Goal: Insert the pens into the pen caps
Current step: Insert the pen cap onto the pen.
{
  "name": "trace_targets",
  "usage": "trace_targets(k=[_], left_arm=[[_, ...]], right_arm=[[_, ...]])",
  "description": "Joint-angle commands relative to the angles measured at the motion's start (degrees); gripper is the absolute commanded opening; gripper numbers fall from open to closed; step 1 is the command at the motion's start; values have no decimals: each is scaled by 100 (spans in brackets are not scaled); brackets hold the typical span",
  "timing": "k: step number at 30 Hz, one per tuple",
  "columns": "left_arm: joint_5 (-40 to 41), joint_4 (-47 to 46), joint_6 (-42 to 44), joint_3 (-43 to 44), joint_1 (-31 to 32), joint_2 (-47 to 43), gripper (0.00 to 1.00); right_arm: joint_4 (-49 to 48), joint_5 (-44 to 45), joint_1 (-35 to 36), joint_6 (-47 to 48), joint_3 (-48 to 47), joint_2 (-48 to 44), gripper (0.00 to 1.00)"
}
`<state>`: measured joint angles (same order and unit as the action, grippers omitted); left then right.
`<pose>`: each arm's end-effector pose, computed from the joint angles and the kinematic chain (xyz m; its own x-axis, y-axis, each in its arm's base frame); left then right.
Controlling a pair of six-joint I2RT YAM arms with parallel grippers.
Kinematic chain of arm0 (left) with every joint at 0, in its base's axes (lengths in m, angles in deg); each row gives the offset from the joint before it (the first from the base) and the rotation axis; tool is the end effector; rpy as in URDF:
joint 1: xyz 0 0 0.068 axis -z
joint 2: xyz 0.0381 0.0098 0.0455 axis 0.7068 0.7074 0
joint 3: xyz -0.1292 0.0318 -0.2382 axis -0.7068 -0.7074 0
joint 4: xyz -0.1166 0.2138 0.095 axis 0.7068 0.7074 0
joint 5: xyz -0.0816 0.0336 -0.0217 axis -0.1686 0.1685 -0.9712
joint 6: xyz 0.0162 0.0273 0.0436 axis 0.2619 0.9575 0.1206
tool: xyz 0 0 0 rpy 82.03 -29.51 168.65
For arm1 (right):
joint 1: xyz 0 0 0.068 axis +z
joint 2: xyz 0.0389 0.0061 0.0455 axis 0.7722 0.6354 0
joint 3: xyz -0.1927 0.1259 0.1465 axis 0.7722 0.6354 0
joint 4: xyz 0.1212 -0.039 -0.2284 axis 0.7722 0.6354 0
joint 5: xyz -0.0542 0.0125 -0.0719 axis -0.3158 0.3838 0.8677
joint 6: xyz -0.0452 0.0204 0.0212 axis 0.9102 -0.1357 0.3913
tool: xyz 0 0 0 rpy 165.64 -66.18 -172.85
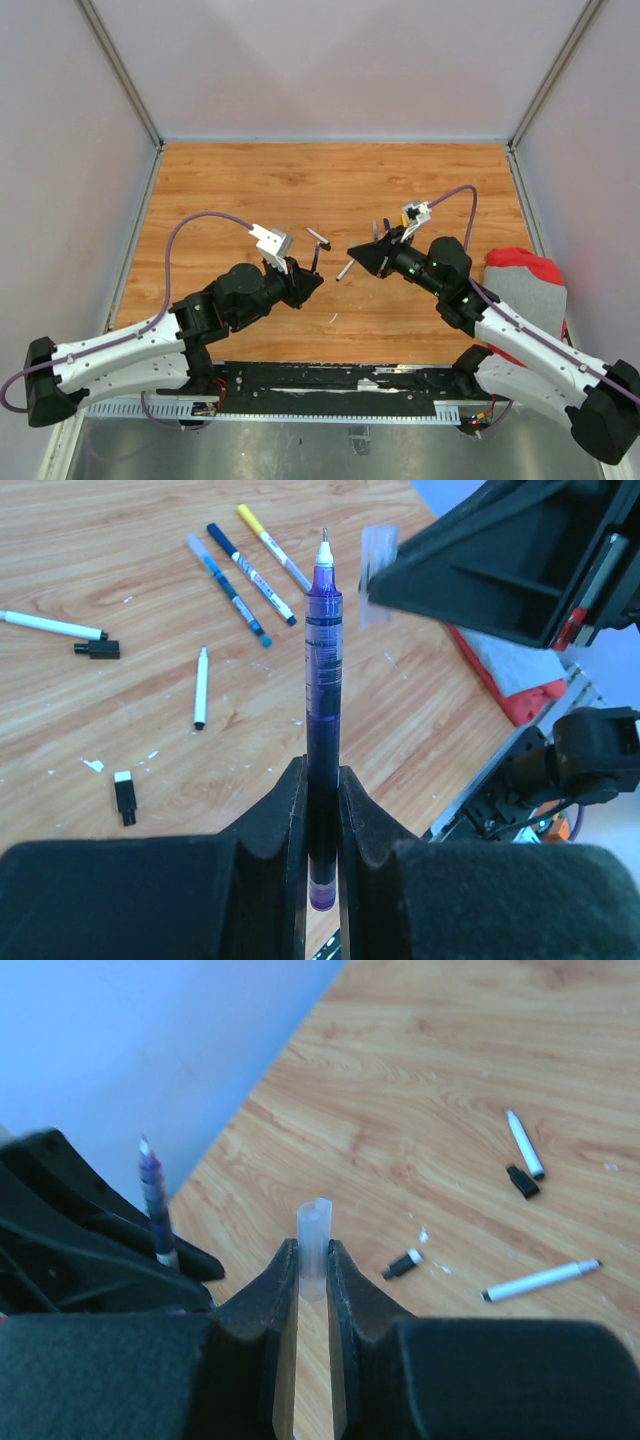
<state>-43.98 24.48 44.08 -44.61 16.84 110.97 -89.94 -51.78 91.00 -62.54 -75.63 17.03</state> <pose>0.1008 -0.1677 0.2893 -0.4417 -0.1369 -0.8867 0.5865 0.7038 -0.4008 0.1560 0.1441 0.2872 -0.5036 0.3361 -0.7959 -0.6356 0.4798 0.6048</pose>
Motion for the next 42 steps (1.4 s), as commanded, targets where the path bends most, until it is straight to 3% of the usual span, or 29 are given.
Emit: trace_targets(k=[1, 12, 16, 32, 42], left_arm=[[288, -513, -155, -218, 177, -297, 0], [159, -746, -223, -416, 245, -391, 0], [55, -860, -212, -438, 254, -383, 0], [-129, -1503, -35, -807, 370, -630, 0], [-191, -1525, 8, -807, 373, -659, 0]], right_arm=[[-1365, 196, -33, -450, 105, -280, 1], [-1407, 778, -32, -442, -263, -507, 1], [-1255, 531, -35, -378, -553, -359, 1], [-2958, 21, 249, -617, -851, 347, 0], [-2778, -98, 608, -715, -882, 587, 1]])
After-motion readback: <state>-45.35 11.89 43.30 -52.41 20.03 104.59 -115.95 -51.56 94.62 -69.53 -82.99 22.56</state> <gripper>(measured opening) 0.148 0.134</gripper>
